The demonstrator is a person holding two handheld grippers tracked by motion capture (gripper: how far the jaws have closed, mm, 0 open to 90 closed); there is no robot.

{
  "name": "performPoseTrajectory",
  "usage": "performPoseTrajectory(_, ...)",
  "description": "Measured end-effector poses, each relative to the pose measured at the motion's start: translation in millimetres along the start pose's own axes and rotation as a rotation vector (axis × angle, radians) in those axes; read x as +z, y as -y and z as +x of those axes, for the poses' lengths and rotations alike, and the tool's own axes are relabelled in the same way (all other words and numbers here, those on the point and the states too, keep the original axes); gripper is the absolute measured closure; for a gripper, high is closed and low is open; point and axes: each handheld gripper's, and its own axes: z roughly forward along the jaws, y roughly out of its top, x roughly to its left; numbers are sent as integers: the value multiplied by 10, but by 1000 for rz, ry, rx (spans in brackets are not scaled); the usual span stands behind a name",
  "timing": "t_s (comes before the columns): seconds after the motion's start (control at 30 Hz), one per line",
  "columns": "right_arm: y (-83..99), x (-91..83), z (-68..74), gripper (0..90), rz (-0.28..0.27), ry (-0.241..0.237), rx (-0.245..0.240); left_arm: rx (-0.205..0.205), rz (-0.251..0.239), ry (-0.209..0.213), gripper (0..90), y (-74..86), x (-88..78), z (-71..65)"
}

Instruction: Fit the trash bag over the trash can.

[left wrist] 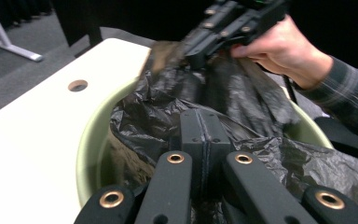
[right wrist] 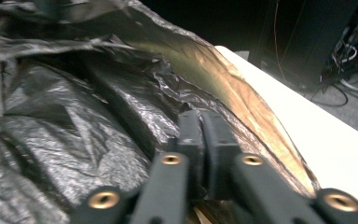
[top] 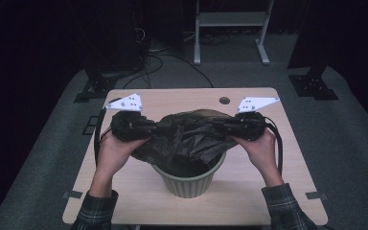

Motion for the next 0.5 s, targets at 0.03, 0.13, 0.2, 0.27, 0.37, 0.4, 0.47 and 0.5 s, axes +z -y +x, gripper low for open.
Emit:
performPoseTrajectory(0.03,-2,-16,14,898,-7,-7,-5,-8,-6,-2,900,12,-7,20)
performPoseTrajectory(0.13,-8,-57,45,899,-9,-15,-11,-22,-15,-20,900,40,-24,79)
performPoseTrajectory(0.2,-4,-94,68,899,-18,-26,-15,-38,-26,-35,900,61,-30,135)
performPoseTrajectory(0.27,5,-144,97,899,-27,-30,-23,-52,-27,-45,900,81,-26,207)
performPoseTrajectory(0.37,8,-200,120,783,-45,-17,-38,-70,-31,-55,900,112,-8,309)
performPoseTrajectory(0.4,4,-222,114,766,-58,-10,-35,-79,-33,-60,900,122,3,336)
performPoseTrajectory(0.47,-11,-265,93,695,-80,3,-28,-87,-26,-67,900,141,26,388)
performPoseTrajectory(0.5,-24,-280,73,687,-86,16,-27,-92,-25,-68,900,153,35,412)
